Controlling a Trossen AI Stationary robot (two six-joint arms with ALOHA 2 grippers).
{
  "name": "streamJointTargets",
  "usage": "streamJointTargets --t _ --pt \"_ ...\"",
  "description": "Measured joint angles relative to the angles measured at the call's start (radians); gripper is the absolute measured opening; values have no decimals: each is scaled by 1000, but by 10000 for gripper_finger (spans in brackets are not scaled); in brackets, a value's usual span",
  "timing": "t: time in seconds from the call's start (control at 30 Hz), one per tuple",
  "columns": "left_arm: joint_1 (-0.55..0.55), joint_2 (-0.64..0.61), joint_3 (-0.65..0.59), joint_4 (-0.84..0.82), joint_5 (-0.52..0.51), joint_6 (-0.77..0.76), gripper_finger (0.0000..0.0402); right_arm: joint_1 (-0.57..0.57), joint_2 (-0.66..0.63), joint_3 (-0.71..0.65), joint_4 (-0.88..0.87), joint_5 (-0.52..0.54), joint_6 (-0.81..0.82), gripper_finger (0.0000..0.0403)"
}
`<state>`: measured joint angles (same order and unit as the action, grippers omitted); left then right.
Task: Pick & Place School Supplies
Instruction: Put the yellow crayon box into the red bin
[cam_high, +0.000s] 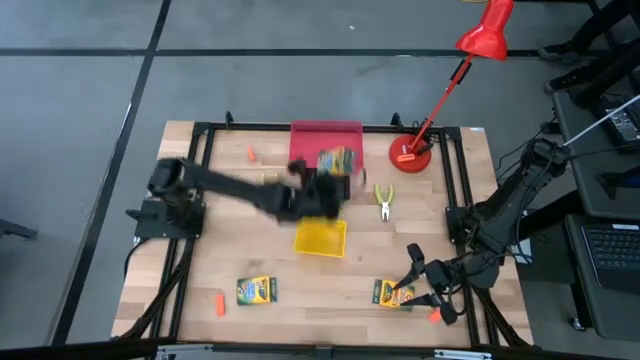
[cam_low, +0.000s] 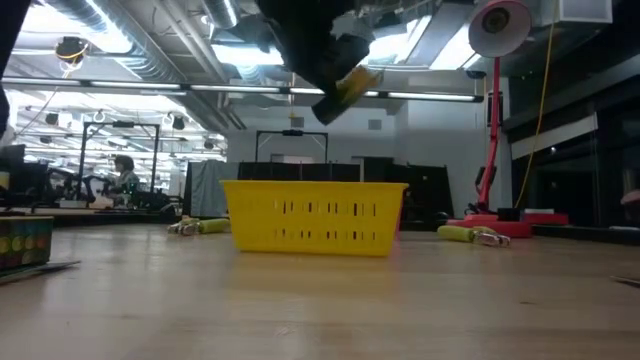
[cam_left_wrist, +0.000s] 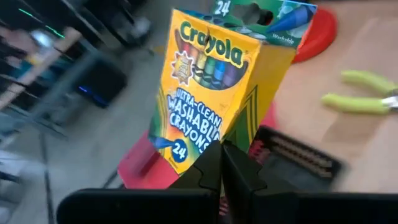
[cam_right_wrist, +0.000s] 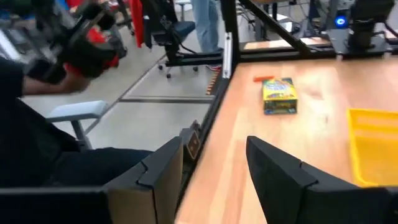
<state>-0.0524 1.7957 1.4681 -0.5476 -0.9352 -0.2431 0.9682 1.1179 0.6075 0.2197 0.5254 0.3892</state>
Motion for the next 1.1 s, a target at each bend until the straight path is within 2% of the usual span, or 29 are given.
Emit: streamJointTargets --t 0.13,0.2,0.37,0.5,0.6,0.63,1.0,1.1 --pt "218 -55 0 26 409 184 2 21 0 0 -9 42 18 181" --pt "288 -57 1 6 507 258 2 32 0 0 -4 57 29 181" --pt "416 -21 1 -153 650 339 2 60 0 0 4 135 46 181" --pt "456 10 0 -244 685 499 2 64 0 0 5 169 51 181" --pt "481 21 0 -275 800 575 2 64 0 0 8 174 66 181" --pt "490 23 0 -265 807 589 2 65 0 0 8 174 69 181" --pt "532 54 1 -115 800 666 2 90 6 0 12 219 49 181" --pt "534 99 1 -91 754 674 2 93 18 0 16 220 49 181"
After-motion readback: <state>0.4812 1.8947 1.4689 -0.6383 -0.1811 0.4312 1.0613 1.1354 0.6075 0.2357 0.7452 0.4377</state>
